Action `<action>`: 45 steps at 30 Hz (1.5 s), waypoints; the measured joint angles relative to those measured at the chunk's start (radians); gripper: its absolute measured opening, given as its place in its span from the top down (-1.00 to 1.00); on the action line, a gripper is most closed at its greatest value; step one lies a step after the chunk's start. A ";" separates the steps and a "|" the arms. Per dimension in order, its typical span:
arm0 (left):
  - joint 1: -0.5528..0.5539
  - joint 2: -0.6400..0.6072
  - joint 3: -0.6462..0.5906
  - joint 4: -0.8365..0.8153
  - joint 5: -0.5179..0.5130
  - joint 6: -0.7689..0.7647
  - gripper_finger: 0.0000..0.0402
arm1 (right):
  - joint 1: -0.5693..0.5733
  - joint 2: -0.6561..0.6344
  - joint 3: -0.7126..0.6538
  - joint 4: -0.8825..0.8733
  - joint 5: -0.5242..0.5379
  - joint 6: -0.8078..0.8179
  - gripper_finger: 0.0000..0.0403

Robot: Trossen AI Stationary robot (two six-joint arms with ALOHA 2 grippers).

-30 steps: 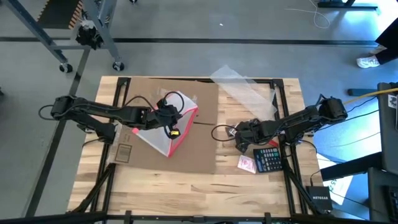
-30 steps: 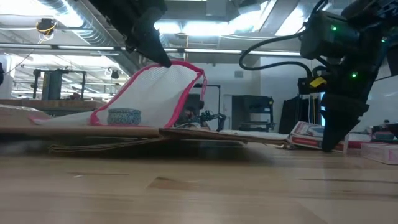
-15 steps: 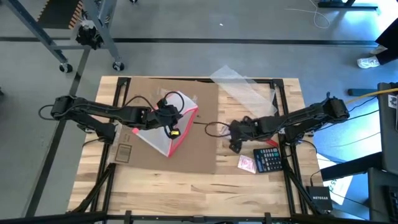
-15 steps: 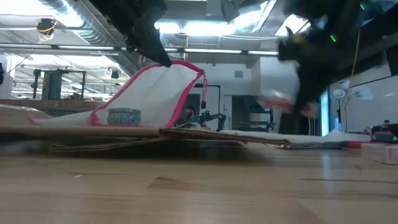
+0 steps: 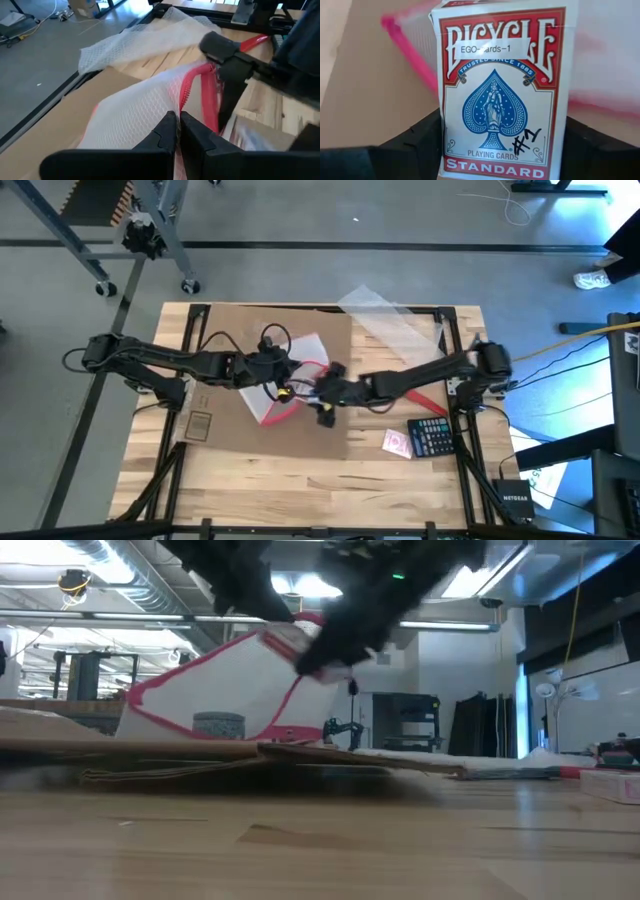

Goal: Unpack boxes
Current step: Put the red playing cards into the white pouch

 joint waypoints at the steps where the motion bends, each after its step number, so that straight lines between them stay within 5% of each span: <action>1: 0.000 0.000 0.000 -0.005 0.000 0.000 0.96 | -0.001 0.030 0.041 -0.002 0.001 -0.015 -0.38; 8: -0.001 0.000 0.000 -0.014 -0.003 0.000 0.96 | -0.040 0.126 0.196 -0.061 -0.011 -0.052 -0.38; 16: 0.004 0.000 0.000 -0.052 0.002 0.001 0.96 | -0.057 0.126 0.199 -0.204 -0.073 0.095 -0.38; 24: -0.006 0.000 0.000 -0.066 0.002 0.010 0.96 | -0.073 0.127 0.153 -0.437 0.030 0.197 -0.38; 30: -0.006 -0.001 0.000 -0.064 0.002 0.010 0.96 | -0.045 0.118 0.209 -0.330 -0.087 0.206 -0.38; 40: -0.009 -0.005 0.000 -0.103 -0.002 0.016 0.96 | -0.094 0.198 0.250 -0.237 0.077 0.126 -0.38; 45: -0.012 -0.015 0.000 -0.078 -0.001 0.003 0.96 | -0.113 0.240 0.244 -0.113 0.051 0.115 -0.38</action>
